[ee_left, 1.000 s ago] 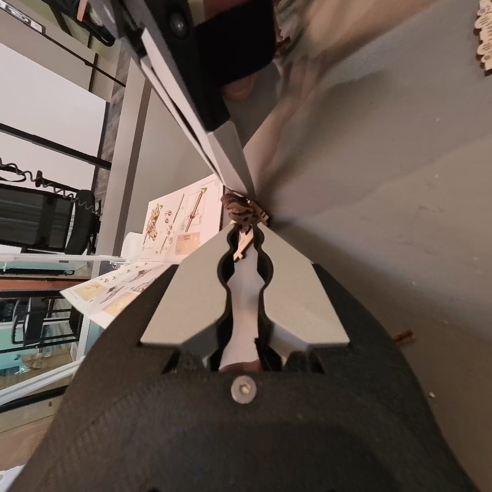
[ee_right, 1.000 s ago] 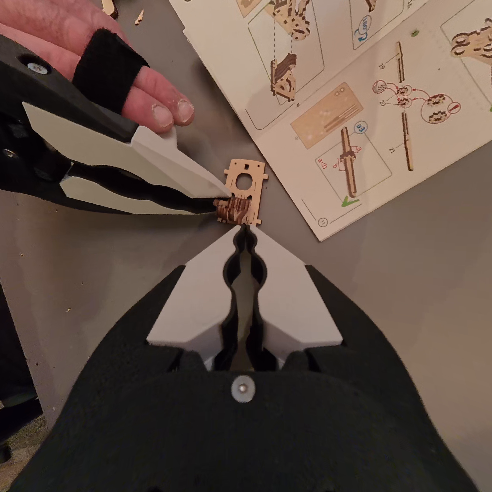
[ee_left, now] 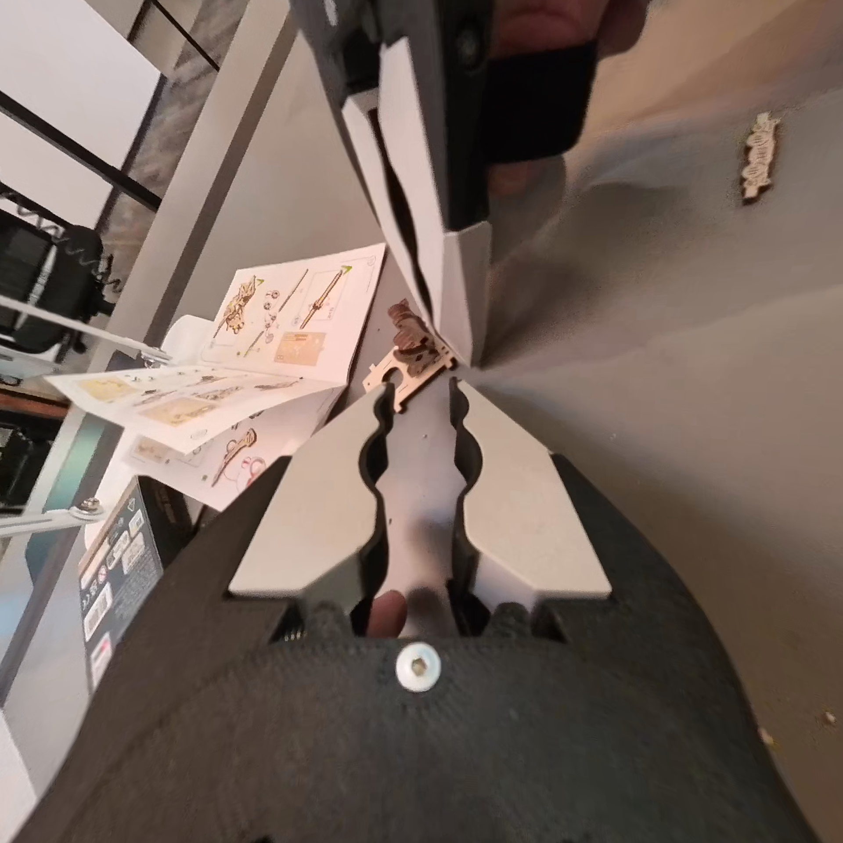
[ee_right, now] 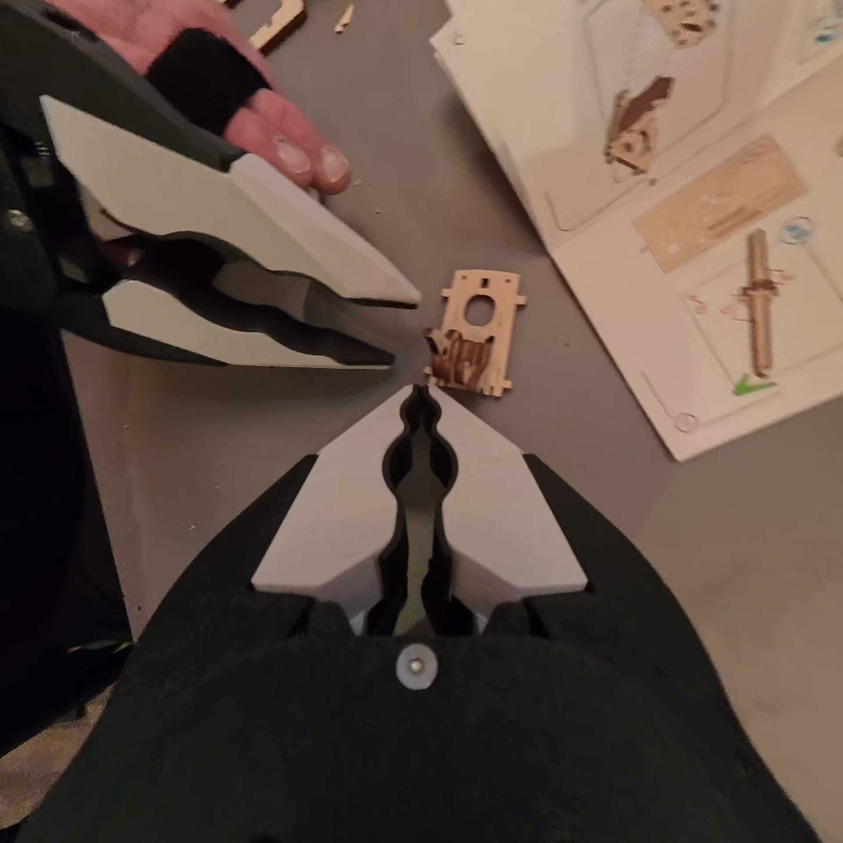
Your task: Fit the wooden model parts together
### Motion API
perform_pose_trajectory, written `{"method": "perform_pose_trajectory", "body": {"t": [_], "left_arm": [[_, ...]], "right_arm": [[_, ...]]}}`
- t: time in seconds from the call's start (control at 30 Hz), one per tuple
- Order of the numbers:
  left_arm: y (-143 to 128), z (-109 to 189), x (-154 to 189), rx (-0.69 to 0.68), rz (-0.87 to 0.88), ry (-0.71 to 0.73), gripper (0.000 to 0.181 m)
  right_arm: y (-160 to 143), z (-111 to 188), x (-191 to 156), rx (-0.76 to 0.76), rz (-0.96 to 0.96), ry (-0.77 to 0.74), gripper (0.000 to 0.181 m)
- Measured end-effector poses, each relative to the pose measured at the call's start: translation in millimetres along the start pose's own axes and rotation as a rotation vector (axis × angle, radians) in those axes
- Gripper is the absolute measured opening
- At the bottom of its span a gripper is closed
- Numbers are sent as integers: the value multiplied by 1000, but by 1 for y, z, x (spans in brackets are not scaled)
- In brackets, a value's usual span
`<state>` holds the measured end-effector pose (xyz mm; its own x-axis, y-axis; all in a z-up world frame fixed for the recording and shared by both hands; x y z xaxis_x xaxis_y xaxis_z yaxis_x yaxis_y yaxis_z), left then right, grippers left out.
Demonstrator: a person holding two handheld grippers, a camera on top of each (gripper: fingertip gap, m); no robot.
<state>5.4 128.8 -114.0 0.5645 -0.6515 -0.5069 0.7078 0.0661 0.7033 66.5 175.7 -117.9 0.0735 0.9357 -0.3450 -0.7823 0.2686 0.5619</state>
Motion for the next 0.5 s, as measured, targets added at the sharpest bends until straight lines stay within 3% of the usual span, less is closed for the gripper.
{"method": "perform_pose_trajectory", "body": {"t": [0.13,0.3,0.5], "left_arm": [[-4,1,-6,-20,53,4,28],[5,-5,1,-16,78,-9,28],[8,-9,2,-32,123,-24,30]], "right_arm": [[-1,1,-8,4,13,49,0],[-3,34,25,62,-2,-105,14],[2,17,29,23,157,-174,16]]}}
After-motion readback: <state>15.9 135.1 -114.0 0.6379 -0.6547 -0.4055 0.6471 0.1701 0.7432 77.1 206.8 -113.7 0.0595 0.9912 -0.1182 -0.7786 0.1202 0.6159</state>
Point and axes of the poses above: each gripper's, where its closed fingertips meet, z back along the fingers, y out of its top, x = y × z across the jaws, the point moved 5 cm from there along z, back along the fingers, and after that the axes turned 5 degrees about x, right-handed, at the moved point
